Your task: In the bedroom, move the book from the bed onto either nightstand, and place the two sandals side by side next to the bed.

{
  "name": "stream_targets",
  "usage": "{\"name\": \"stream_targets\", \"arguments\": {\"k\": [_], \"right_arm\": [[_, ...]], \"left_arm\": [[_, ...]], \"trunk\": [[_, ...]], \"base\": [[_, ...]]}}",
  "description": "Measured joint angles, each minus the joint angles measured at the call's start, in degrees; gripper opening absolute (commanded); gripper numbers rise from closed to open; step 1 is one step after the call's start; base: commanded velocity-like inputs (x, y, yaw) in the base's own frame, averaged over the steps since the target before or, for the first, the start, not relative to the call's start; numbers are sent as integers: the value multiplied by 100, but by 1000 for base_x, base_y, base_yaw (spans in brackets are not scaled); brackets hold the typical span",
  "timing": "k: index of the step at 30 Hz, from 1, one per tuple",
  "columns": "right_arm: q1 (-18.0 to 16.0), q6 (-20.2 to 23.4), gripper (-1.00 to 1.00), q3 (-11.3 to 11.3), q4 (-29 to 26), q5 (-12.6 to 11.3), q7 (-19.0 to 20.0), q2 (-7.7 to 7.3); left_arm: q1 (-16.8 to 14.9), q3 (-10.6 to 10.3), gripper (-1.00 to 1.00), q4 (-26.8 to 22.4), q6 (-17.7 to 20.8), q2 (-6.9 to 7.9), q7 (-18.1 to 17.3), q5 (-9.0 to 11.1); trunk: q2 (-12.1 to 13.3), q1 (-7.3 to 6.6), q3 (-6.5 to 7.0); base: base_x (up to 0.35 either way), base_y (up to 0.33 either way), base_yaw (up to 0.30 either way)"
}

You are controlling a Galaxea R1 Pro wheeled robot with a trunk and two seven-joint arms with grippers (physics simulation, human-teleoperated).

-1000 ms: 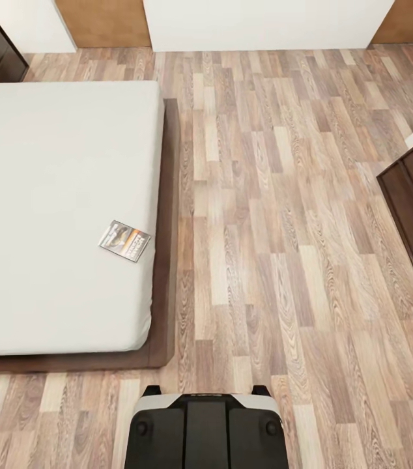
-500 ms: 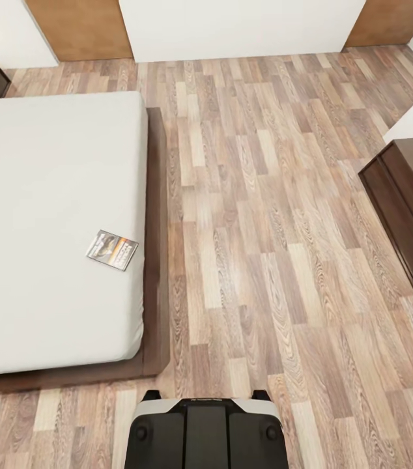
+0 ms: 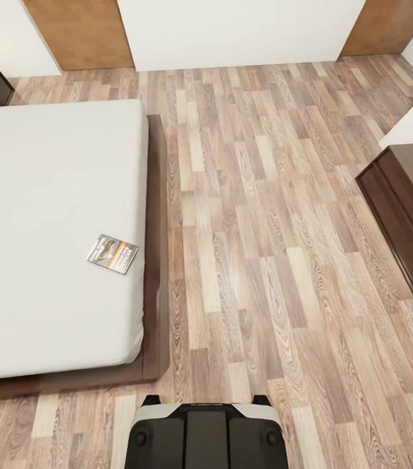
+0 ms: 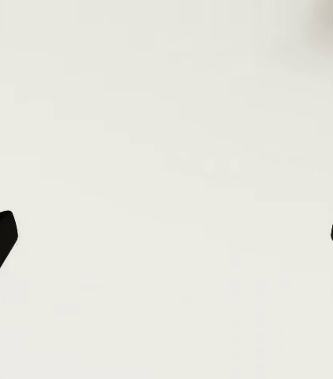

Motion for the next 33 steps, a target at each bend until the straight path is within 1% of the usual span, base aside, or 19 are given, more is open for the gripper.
{"name": "stream_targets", "arguments": {"k": [9,25,33], "right_arm": [[0,0,100,166,-1,2,-6,4],[-1,-2,100,200,0,-3,-8,1],[-2,1,100,189,7,-16,-8,-3]], "left_arm": [[-1,0,100,0,0,0,0,0],[-1,0,100,0,0,0,0,0],[-2,0,100,0,0,0,0,0]], "trunk": [[0,0,75],[0,0,204],[0,0,272]], "base": [[0,0,152],[0,0,165],[0,0,81]]}}
